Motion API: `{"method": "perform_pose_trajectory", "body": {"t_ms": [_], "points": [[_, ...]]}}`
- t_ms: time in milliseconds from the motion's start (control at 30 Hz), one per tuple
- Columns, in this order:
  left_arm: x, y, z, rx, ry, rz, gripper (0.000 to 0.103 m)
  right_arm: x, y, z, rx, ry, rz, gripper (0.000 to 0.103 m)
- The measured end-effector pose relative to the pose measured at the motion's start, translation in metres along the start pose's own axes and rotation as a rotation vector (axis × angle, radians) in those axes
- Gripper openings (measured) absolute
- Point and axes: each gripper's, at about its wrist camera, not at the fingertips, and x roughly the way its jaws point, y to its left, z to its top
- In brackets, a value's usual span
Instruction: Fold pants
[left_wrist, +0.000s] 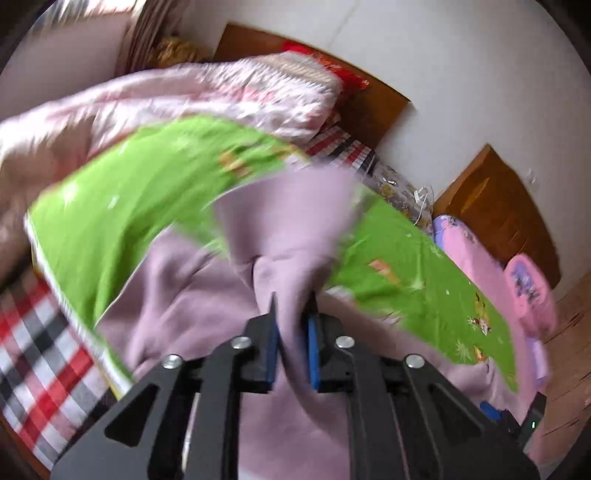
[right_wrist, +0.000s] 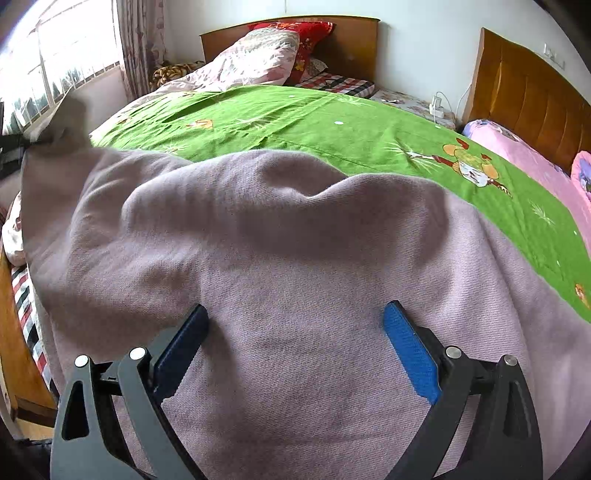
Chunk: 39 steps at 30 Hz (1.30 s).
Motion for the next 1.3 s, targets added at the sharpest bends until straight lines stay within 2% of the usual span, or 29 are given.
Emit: {"method": "perform_pose_trajectory", "body": {"t_ms": [33, 67, 133, 200, 267, 367, 400, 433, 533, 600, 700, 767, 833, 933, 1033, 1067, 1100, 1133, 1200, 1267, 1300], "points": [[0.008, 0.019, -0.004, -0.027, 0.021, -0.042, 0.045, -0.001, 0.000, 0.000, -0.001, -0.001, 0.003, 0.093], [0.017, 0.037, -0.010, -0.063, 0.041, -0.072, 0.059, -0.001, 0.001, 0.000, -0.002, -0.003, 0.008, 0.093], [0.035, 0.067, -0.025, -0.131, 0.076, -0.133, 0.059, -0.007, 0.000, 0.001, -0.007, -0.028, 0.038, 0.092], [0.037, 0.077, -0.034, -0.159, 0.050, -0.191, 0.064, -0.024, 0.005, 0.001, -0.026, -0.097, 0.043, 0.092], [0.033, 0.076, -0.037, -0.172, 0.004, -0.238, 0.079, -0.048, 0.020, -0.001, -0.101, -0.172, 0.101, 0.092], [0.032, 0.071, -0.038, -0.182, -0.039, -0.232, 0.079, -0.077, 0.059, -0.015, -0.290, -0.238, 0.185, 0.079], [0.032, 0.071, -0.040, -0.193, -0.045, -0.236, 0.079, -0.081, 0.072, -0.023, -0.350, -0.243, 0.205, 0.070], [0.031, 0.071, -0.042, -0.205, -0.050, -0.241, 0.079, -0.082, 0.082, -0.030, -0.393, -0.240, 0.224, 0.062], [0.027, 0.071, -0.051, -0.226, -0.051, -0.251, 0.079, -0.076, 0.095, -0.049, -0.455, -0.187, 0.254, 0.052], [0.025, 0.069, -0.057, -0.225, -0.050, -0.253, 0.079, -0.069, 0.095, -0.060, -0.478, -0.151, 0.262, 0.041], [0.025, 0.067, -0.057, -0.203, -0.042, -0.240, 0.079, -0.061, 0.088, -0.070, -0.465, -0.112, 0.225, 0.040], [0.027, 0.067, -0.055, -0.198, -0.041, -0.232, 0.079, -0.062, 0.085, -0.073, -0.458, -0.108, 0.233, 0.040], [0.029, 0.067, -0.054, -0.203, -0.042, -0.232, 0.080, -0.065, 0.090, -0.077, -0.477, -0.114, 0.232, 0.040], [0.033, 0.069, -0.052, -0.214, -0.037, -0.242, 0.081, -0.063, 0.096, -0.080, -0.535, -0.110, 0.178, 0.040], [0.040, 0.071, -0.045, -0.214, -0.031, -0.240, 0.081, -0.064, 0.097, -0.080, -0.563, -0.119, 0.159, 0.040], [0.040, 0.070, -0.045, -0.211, -0.031, -0.237, 0.079, -0.064, 0.099, -0.082, -0.578, -0.130, 0.150, 0.039], [0.040, 0.068, -0.044, -0.203, -0.031, -0.230, 0.079, -0.066, 0.101, -0.085, -0.607, -0.147, 0.140, 0.030], [0.039, 0.067, -0.044, -0.194, -0.031, -0.221, 0.074, -0.066, 0.102, -0.087, -0.619, -0.149, 0.148, 0.017], [0.039, 0.065, -0.041, -0.184, -0.024, -0.200, 0.057, -0.068, 0.105, -0.089, -0.624, -0.164, 0.132, 0.010], [0.035, 0.064, -0.038, -0.174, -0.021, -0.209, 0.021, -0.070, 0.104, -0.089, -0.617, -0.190, 0.118, 0.004], [0.030, 0.063, -0.036, -0.163, -0.030, -0.203, 0.015, -0.072, 0.101, -0.088, -0.605, -0.215, 0.104, 0.003]]}}
